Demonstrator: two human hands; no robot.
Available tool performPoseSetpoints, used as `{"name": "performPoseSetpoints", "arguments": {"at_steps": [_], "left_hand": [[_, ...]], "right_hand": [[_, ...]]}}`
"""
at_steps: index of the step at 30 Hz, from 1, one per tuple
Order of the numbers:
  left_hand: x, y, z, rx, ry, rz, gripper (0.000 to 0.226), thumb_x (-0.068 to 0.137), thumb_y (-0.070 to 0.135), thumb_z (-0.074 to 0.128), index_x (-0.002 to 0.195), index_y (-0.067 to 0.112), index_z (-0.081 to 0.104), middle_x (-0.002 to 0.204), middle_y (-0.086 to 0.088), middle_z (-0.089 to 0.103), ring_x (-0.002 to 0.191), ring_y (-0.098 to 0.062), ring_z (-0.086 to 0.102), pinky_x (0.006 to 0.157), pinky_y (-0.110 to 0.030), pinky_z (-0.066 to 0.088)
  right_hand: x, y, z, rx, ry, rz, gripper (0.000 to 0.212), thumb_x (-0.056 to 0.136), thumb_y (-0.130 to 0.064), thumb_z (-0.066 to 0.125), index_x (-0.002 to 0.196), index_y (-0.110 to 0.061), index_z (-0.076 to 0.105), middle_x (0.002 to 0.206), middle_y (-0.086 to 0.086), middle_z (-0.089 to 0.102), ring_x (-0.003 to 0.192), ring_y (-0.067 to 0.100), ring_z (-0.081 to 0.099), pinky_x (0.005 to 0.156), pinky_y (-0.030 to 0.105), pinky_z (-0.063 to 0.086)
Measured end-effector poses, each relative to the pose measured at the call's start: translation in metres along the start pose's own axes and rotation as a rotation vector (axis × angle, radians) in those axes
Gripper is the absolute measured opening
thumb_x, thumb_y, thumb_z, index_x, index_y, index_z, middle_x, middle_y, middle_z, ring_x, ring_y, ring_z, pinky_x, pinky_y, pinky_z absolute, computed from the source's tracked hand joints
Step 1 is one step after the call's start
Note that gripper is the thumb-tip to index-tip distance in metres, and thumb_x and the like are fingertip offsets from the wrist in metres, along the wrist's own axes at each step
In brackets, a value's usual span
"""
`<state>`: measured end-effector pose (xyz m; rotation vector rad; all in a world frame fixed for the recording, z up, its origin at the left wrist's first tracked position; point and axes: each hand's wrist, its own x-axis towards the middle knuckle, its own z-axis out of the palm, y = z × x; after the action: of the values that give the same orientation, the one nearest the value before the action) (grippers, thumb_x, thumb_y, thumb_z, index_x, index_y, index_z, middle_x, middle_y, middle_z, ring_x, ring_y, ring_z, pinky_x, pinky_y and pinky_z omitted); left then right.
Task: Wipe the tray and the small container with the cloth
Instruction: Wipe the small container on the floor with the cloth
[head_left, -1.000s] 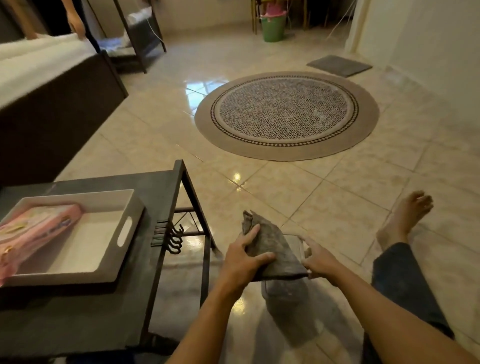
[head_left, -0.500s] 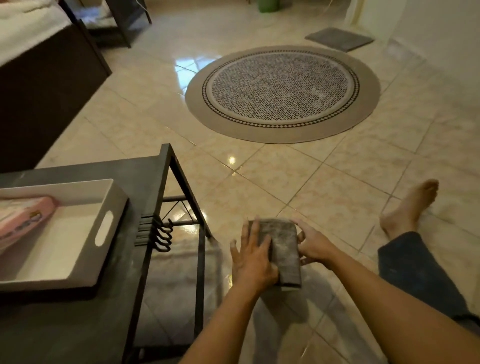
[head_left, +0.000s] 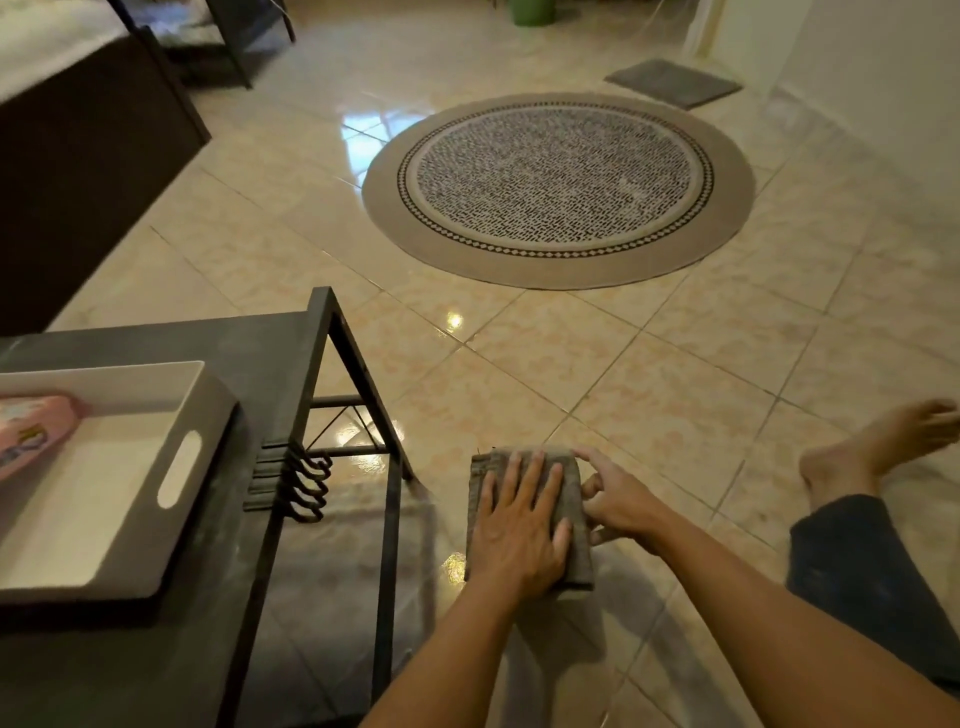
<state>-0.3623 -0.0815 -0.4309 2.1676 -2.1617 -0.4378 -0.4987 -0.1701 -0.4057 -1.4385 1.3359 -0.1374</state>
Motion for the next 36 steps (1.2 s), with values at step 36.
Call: {"name": "performPoseSetpoints", "arguments": {"at_steps": [36], "left_hand": [[0.006, 0.007, -0.003, -0.034, 0.048, -0.098, 0.063, 0.098, 0.054, 0.022, 0.153, 0.039, -0.005, 0.164, -0.003, -0.018, 0.147, -0.027, -0.023, 0.113, -0.046, -0.022]], "right_hand": [[0.004, 0.000, -0.002, 0.027, -0.073, -0.003, 0.085, 0.082, 0.017, 0.056, 0.145, -0.036, 0.037, 0.090, 0.014, 0.059, 0.073, 0.023, 0.067, 0.067, 0.050, 0.064]]}}
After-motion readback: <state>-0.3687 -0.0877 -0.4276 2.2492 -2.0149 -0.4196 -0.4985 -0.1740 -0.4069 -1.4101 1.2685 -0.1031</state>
